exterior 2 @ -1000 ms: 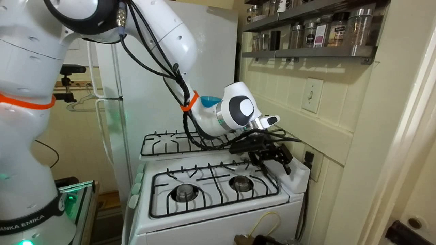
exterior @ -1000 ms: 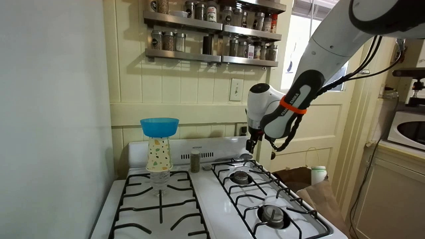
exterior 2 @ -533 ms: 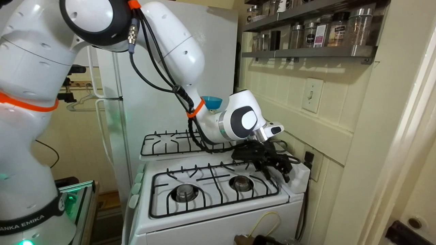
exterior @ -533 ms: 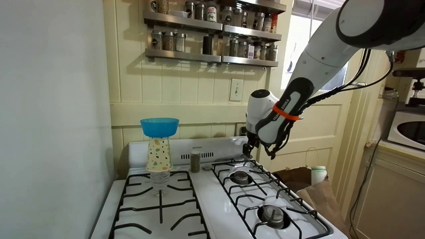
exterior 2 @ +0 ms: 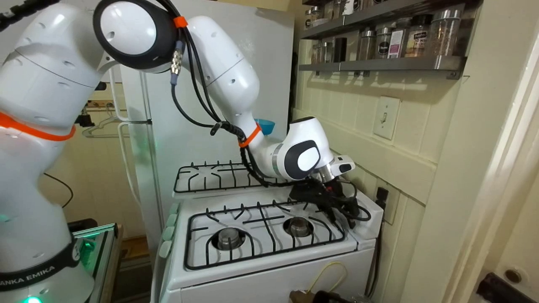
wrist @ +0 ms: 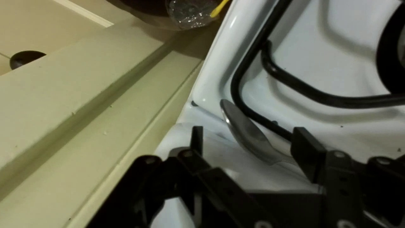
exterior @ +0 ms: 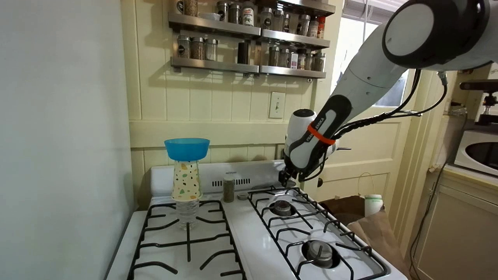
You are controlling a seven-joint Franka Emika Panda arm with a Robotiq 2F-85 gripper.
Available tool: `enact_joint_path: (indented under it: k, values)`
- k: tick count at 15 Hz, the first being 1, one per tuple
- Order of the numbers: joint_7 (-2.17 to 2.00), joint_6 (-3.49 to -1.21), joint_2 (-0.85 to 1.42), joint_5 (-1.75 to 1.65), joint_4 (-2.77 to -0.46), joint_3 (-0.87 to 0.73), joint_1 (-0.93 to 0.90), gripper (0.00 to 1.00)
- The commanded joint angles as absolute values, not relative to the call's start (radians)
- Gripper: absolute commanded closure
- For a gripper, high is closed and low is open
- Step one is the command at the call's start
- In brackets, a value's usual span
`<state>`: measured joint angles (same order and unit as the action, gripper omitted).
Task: Move the spoon to the bottom left corner of the stove
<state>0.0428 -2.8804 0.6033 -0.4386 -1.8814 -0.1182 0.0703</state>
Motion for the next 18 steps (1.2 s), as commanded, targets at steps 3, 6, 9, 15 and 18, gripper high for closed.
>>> enact_joint_path:
  k: [3, 6, 9, 15, 18]
  values:
    - [0.137, -2.881, 0.660, -0.312, -1.836, -0.084, 0.106, 0.41]
    - [0.144, -2.877, 0.658, -0.285, -1.833, -0.091, 0.108, 0.71]
    - [0.152, -2.855, 0.594, -0.272, -1.878, -0.091, 0.110, 0.96]
    - [0.310, -2.850, 0.426, -0.224, -2.027, 0.017, 0.182, 0.96]
    - [0.417, -2.811, 0.322, -0.182, -2.094, 0.075, 0.223, 0.97]
